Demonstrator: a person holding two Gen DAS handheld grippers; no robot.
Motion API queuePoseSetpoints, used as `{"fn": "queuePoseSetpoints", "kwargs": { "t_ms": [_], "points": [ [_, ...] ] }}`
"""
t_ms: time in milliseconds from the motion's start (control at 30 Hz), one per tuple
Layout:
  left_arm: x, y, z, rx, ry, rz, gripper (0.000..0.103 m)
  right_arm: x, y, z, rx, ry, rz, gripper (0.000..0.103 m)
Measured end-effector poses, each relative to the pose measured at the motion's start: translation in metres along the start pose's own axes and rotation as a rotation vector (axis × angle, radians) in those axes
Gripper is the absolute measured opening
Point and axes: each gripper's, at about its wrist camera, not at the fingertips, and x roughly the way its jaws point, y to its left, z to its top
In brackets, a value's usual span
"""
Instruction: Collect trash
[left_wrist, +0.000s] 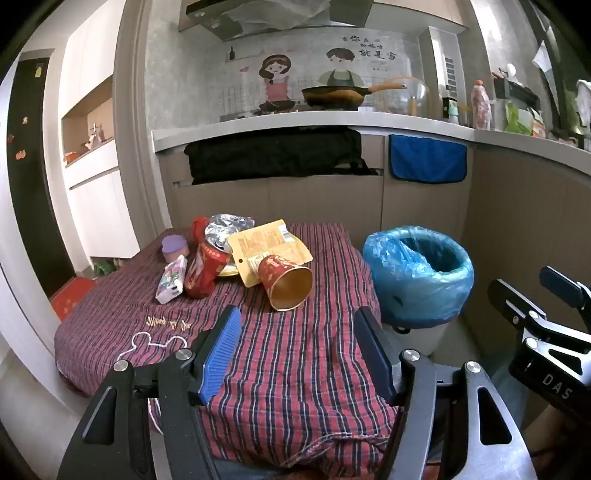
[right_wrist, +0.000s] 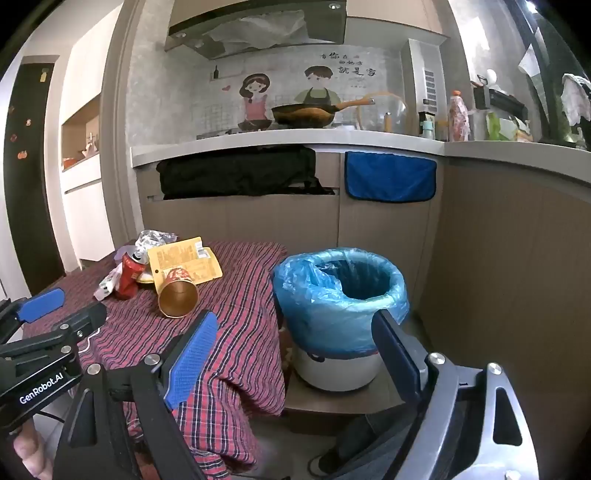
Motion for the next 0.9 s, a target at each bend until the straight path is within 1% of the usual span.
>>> {"fn": "queuePoseSetpoints", "kwargs": {
  "t_ms": [33,833,900],
  "points": [
    [0.0004,0.0004,0.0001,0.000,0.000,0.000,0.064,0.0003,0.0006,0.0001,-0.010,0.011,-0.002,0.083],
    [0.0004,0.0017,0.0020,0.003,-0.009,0.001,0.064,0.0026,0.0024,0.0000,-0.010,0.006,0.001,0.083],
    [0.0015,-0.0032,0.0043,0.004,-0.011,0.001,0.064,0.0025,0.0024,0.0001,-0.010,0.006,0.001,0.083]
  ]
}}
